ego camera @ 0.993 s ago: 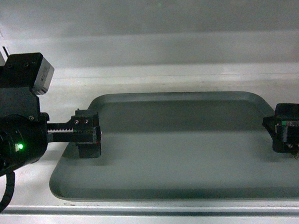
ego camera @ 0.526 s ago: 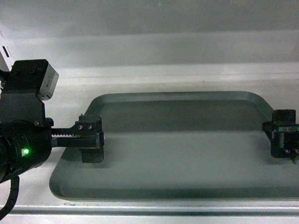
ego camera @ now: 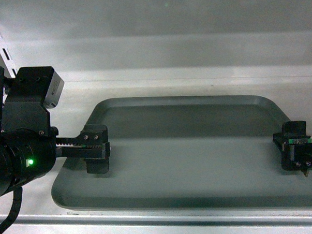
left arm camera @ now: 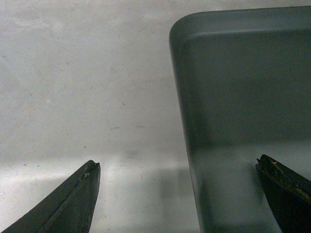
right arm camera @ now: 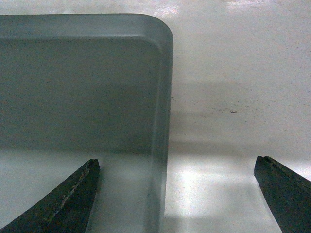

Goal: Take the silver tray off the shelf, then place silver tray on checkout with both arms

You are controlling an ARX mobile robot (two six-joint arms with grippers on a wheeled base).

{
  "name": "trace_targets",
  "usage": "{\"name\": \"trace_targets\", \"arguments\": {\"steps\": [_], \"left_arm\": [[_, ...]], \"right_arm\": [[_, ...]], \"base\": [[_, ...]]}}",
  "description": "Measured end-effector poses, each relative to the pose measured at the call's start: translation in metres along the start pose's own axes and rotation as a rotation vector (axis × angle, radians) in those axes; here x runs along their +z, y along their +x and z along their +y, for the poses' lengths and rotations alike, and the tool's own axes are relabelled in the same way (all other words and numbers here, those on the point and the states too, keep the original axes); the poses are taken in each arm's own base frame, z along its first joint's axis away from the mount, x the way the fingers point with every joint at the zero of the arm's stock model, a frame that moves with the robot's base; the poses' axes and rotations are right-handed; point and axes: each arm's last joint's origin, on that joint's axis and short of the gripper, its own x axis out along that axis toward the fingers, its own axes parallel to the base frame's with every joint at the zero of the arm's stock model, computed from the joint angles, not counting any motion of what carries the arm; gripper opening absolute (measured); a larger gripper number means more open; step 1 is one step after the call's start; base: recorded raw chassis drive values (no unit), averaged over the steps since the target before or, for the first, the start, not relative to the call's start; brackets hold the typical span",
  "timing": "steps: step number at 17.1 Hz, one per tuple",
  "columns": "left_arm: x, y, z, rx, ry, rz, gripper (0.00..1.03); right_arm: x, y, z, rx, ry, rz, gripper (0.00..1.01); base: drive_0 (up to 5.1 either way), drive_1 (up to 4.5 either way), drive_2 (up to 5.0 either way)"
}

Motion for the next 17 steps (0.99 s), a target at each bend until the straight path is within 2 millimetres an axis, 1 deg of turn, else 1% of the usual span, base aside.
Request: {"name": "trace_targets", "arguments": {"steps": [2, 3, 5, 6, 13, 15, 17], "left_arm": [[-0.003, 0.002, -0.002, -0.003, 0.003, 0.002, 0.98], [-0.003, 0.002, -0.003, -0.006, 0.005, 0.002, 0.75], [-0.002, 0.002, -0.005, -0.02, 0.005, -0.004, 0.12], [-0.002, 0.002, -0.005, -0.021, -0.032, -0.006, 0.03], [0.0, 0.001, -0.008, -0.028, -0.054, -0.001, 0.03], [0.003, -0.002, -0.007, -0.026, -0.054, -0.004, 0.03], [0.011, -0.009, -0.007, -0.026, -0.058, -0.026, 0.03]], "right_arm": [[-0.001, 0.001, 0.0, 0.0, 0.0, -0.001, 0.98], [-0.001, 0.001, 0.0, 0.0, 0.001, -0.001, 0.79], [0.002, -0.001, 0.003, 0.009, -0.004, -0.009, 0.15], [0.004, -0.004, 0.004, 0.003, 0.013, -0.018, 0.02], [0.005, -0.006, 0.004, 0.0, 0.04, -0.024, 0.02], [0.009, -0.01, 0.004, 0.002, 0.041, -0.038, 0.02], [0.013, -0.015, 0.005, 0.005, 0.043, -0.058, 0.02]], "base": [[0.0, 0.0, 0.0], [0.0, 0.0, 0.0], [0.0, 0.0, 0.0], [0.0, 0.0, 0.0], [0.0, 0.0, 0.0], [0.0, 0.0, 0.0], [0.0, 0.0, 0.0]]}}
